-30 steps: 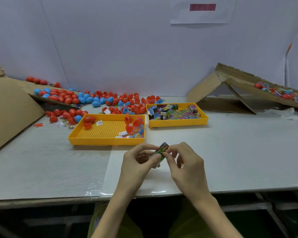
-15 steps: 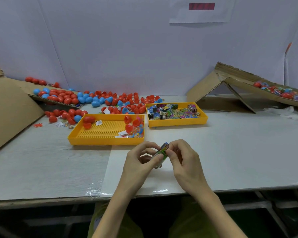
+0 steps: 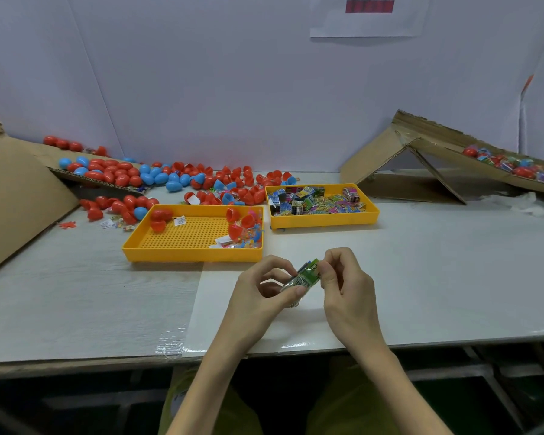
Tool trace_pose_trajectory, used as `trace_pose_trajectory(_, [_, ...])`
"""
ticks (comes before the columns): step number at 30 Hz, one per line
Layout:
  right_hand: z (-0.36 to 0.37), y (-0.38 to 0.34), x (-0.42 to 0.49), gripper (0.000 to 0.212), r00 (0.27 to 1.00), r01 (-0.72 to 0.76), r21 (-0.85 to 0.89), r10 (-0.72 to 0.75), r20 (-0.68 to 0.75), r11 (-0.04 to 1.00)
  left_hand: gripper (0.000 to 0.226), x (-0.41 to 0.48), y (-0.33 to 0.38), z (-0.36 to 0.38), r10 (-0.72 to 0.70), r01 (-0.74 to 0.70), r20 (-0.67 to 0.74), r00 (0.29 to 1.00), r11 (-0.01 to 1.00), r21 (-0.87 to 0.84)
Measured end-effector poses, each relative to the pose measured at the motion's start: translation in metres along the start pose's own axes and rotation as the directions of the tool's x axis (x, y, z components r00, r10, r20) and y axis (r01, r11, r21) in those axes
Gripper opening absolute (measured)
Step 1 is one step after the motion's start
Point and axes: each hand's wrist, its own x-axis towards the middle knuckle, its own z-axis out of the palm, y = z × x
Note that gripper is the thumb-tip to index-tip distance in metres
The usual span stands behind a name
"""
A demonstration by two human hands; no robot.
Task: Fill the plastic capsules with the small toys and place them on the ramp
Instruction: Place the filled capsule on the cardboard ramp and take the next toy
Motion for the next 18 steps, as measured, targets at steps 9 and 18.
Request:
trace_pose_trajectory(9, [-0.004,0.006,0.005,0.012,0.953,-0.201,0.144,0.227,-0.200,0.969,0.022,-0.002,-0.002,-0.001,-0.023,0.022,0.010,1.000,0.996,0.091])
trace_pose_trajectory(18, [-0.007,0.008,0.009,0.012,0.908,-0.296,0.288,0.362,-0.210,0.911,0.011,-0.002,-0.003,0.003,-0.028,0.047,-0.075,0.997,0.964,0.260])
